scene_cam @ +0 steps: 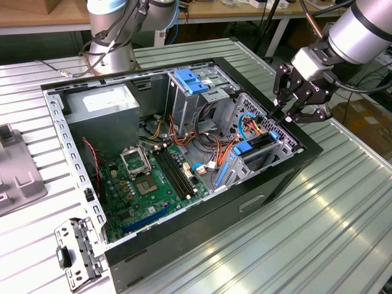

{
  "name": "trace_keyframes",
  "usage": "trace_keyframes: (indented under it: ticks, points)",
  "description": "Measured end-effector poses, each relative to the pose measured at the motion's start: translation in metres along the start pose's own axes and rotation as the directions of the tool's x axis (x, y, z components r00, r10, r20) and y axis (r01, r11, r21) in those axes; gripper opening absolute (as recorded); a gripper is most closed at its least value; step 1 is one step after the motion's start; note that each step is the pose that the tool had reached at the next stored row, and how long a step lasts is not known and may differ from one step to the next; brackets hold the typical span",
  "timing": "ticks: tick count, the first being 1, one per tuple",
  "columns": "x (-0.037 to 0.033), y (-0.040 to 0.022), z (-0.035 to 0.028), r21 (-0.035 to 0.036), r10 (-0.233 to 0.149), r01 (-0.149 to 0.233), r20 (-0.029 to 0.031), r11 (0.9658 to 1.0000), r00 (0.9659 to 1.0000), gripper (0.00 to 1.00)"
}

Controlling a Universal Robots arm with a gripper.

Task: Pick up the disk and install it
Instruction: 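Insert the second disk wire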

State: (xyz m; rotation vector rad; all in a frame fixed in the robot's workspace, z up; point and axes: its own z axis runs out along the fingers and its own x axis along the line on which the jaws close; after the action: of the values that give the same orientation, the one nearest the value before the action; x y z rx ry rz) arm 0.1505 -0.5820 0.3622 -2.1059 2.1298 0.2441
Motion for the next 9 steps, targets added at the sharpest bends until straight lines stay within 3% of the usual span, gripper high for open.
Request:
trace_keyframes:
  ticks: [4,9]
  points:
    - [-0.0038,0.0006,-0.0098,0.0010,0.000,0.000,0.0000,1.0000,1.0000,0.30]
    - [-0.0077,0.0014,-0.0174,0.0018,0.000,0.000,0.0000,1.0000,1.0000,0.30]
